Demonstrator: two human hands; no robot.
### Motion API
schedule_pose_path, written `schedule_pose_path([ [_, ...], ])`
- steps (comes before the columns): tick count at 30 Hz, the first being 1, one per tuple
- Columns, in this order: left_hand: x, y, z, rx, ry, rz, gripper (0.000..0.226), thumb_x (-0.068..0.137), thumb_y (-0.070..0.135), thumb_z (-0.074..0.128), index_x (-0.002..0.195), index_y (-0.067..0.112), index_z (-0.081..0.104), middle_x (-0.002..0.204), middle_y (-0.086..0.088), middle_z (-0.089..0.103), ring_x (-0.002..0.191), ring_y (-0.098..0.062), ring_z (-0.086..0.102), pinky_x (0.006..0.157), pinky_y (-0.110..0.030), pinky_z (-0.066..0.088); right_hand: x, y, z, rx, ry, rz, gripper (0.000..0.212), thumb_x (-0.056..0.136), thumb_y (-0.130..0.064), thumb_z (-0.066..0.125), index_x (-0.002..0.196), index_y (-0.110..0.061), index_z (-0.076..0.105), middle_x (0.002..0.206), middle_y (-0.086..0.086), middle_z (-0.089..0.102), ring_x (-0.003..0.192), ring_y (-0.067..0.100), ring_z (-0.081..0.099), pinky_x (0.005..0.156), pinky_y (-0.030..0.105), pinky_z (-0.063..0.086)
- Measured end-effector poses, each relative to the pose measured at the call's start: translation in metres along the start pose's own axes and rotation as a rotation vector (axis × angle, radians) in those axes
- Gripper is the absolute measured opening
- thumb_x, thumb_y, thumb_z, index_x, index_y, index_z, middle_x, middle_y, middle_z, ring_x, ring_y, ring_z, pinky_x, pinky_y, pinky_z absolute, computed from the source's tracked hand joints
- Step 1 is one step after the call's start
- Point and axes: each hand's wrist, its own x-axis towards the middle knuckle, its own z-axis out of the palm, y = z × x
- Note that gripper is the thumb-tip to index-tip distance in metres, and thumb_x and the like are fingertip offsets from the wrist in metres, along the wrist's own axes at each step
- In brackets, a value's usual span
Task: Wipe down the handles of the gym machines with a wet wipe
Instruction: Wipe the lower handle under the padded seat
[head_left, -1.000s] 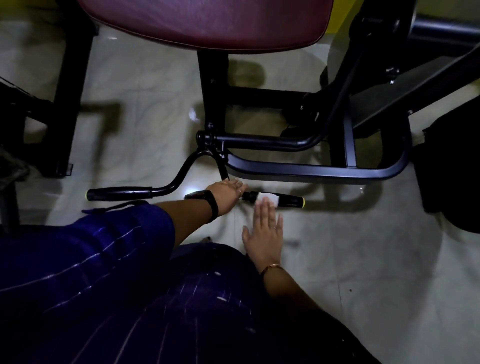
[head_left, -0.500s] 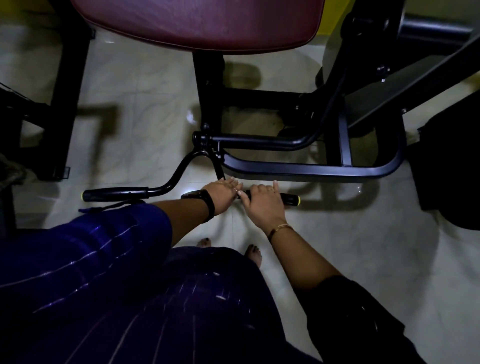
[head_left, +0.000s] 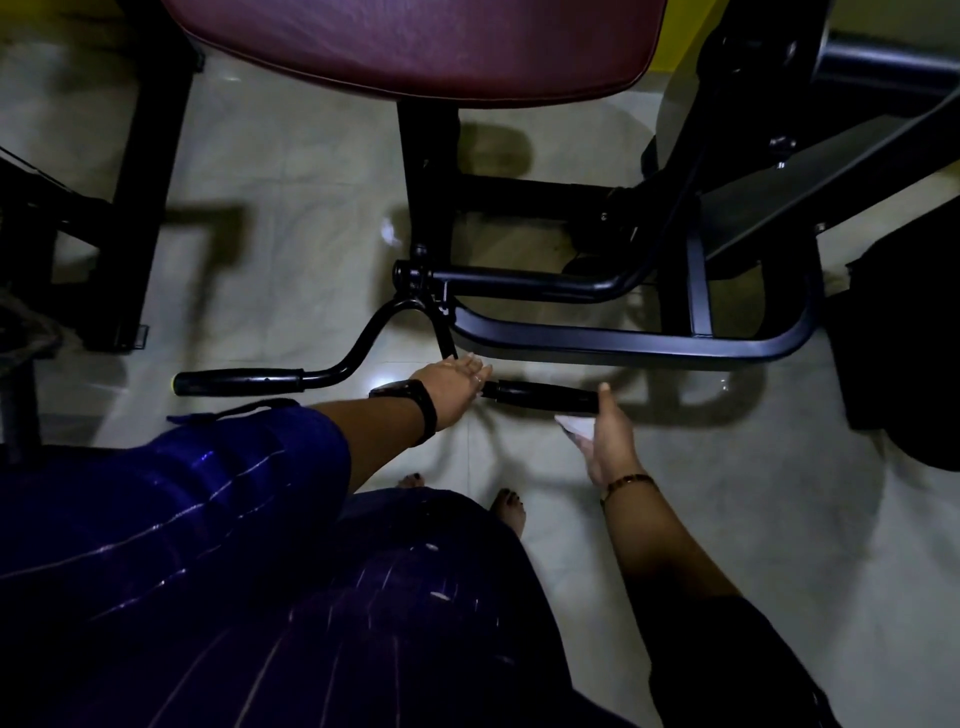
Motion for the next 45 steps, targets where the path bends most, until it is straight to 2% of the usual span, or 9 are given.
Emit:
schedule_pose_path([
  [4,0.0,-0.001,0.001,0.002,-0.004,0.008,0.05,0.107,0.017,0.031,0.154,0.007,0.016,0.16,-0.015,0.019,0.148,-0.027,0.016,0.117,-0.033,0.016,-0.024,0.031,0.038,0.676,-0.18,0.201,0.074,0.094,-0.067,0.028,0.138,-0.01,0.043,0.134,0.015,0.051,0.127,0.033,0.048,0.095,0.048,0.046],
  [9,0.0,-0.001,-0.001,0.016,-0.023,0.022,0.052,0.106,0.014,0.031,0.154,0.007,0.014,0.161,-0.014,0.017,0.149,-0.025,0.013,0.117,-0.033,0.014,-0.052,0.037,0.083,0.942,-0.241,0.316,0.088,0.084,-0.081,0.019,0.11,-0.004,0.053,0.105,0.017,0.057,0.097,0.029,0.057,0.087,0.046,0.045],
  [14,0.001,-0.003,-0.002,0.01,-0.016,0.034,0.05,0.107,0.019,0.031,0.154,0.008,0.017,0.16,-0.015,0.02,0.148,-0.026,0.016,0.116,-0.034,0.019,-0.017,0.022,0.049,1.007,-0.119,0.185,0.089,0.086,-0.076,0.032,0.135,-0.004,0.046,0.133,0.018,0.054,0.128,0.034,0.048,0.112,0.05,0.032],
  [19,0.0,-0.003,0.0,0.005,0.008,0.029,0.05,0.108,0.019,0.03,0.154,0.007,0.017,0.16,-0.017,0.018,0.149,-0.027,0.015,0.116,-0.033,0.016,0.003,0.009,0.021,0.521,-0.017,-0.055,0.021,0.093,-0.023,0.057,0.109,-0.01,0.061,0.109,0.009,0.063,0.096,0.019,0.062,0.084,0.03,0.05],
  [25,0.001,-0.004,0.0,0.019,0.002,0.043,0.048,0.107,0.017,0.031,0.152,0.006,0.02,0.156,-0.015,0.027,0.144,-0.028,0.026,0.112,-0.033,0.024,-0.011,0.033,0.023,-0.368,0.265,-0.556,0.052,0.095,-0.017,0.058,0.141,0.0,0.039,0.141,0.019,0.044,0.124,0.027,0.048,0.088,0.005,0.033],
  [28,0.002,-0.005,0.001,0.018,0.013,0.049,0.048,0.106,0.018,0.032,0.152,0.006,0.021,0.156,-0.015,0.027,0.144,-0.028,0.025,0.113,-0.033,0.023,-0.018,0.052,0.023,-0.827,0.298,-0.799,0.063,0.097,-0.03,0.052,0.147,0.001,0.029,0.156,0.021,0.02,0.147,0.029,0.011,0.115,0.024,0.015],
  [31,0.003,-0.005,0.002,0.024,-0.009,0.043,0.05,0.107,0.017,0.032,0.153,0.006,0.018,0.159,-0.015,0.023,0.146,-0.027,0.021,0.115,-0.033,0.02,-0.024,0.072,0.03,-1.219,0.259,-0.918,0.071,0.093,-0.04,0.038,0.148,0.003,0.024,0.156,0.024,0.019,0.146,0.035,0.009,0.119,0.039,0.002],
  [39,0.004,-0.007,0.007,0.005,-0.005,0.059,0.048,0.106,0.019,0.03,0.153,0.011,0.024,0.157,-0.01,0.029,0.145,-0.023,0.027,0.115,-0.031,0.023,-0.034,0.058,0.081,-1.637,-0.017,-1.012,0.064,0.08,-0.014,0.052,0.141,0.002,0.04,0.142,0.022,0.045,0.136,0.034,0.038,0.119,0.042,0.015],
  [45,0.005,-0.007,0.005,-0.027,0.021,0.042,0.046,0.106,0.018,0.033,0.151,0.012,0.028,0.154,-0.012,0.033,0.142,-0.026,0.031,0.113,-0.034,0.024,-0.024,-0.027,0.08,-1.826,-0.212,-0.542,0.036,0.085,-0.041,0.062,0.113,-0.018,0.061,0.111,0.005,0.064,0.106,0.027,0.059,0.088,0.035,0.045],
])
